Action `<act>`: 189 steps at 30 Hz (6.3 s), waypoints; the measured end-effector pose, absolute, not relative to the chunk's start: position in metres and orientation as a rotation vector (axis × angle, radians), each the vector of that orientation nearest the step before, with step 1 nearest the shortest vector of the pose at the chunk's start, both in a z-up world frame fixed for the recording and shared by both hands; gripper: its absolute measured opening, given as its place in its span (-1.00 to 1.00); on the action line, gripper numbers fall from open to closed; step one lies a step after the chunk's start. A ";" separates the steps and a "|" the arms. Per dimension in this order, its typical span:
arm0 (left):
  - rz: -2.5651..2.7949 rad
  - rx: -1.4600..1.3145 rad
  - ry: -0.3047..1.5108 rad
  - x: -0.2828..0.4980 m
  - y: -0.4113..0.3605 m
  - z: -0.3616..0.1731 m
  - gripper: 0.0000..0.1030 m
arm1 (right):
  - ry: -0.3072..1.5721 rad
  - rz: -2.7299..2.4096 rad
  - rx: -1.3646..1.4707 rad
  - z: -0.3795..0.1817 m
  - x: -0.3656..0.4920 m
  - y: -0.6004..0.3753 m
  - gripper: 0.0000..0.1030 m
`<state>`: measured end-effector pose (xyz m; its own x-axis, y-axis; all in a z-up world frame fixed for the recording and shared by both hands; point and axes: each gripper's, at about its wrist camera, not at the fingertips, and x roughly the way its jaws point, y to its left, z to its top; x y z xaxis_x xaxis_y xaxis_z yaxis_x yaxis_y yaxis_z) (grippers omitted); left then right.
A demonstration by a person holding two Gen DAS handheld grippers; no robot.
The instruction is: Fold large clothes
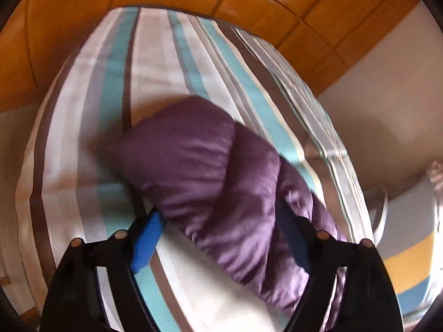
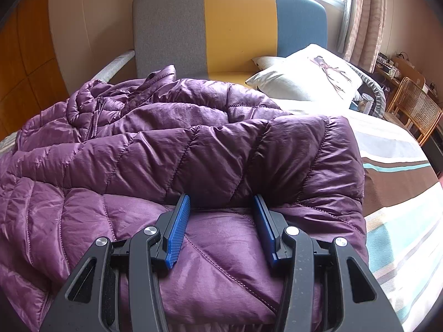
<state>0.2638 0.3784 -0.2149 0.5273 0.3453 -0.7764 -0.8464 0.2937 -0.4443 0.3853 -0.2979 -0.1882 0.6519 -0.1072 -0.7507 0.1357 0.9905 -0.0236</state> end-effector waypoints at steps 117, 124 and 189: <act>0.123 -0.021 0.860 0.377 0.040 -0.174 -0.02 | 0.834 0.077 0.071 -0.187 0.401 -0.252 0.08; 0.093 -0.070 0.827 0.357 0.031 -0.132 0.41 | 0.814 0.117 0.123 -0.166 0.384 -0.263 0.08; 0.015 0.122 0.841 0.463 -0.026 -0.131 0.63 | 0.827 0.143 0.177 -0.127 0.448 -0.285 0.06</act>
<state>0.4633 -0.0265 -0.1308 0.6674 0.0619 -0.7421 0.0345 0.9929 0.1139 0.4475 -0.2849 -0.1272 0.6688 0.1950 -0.7174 -0.0576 0.9757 0.2116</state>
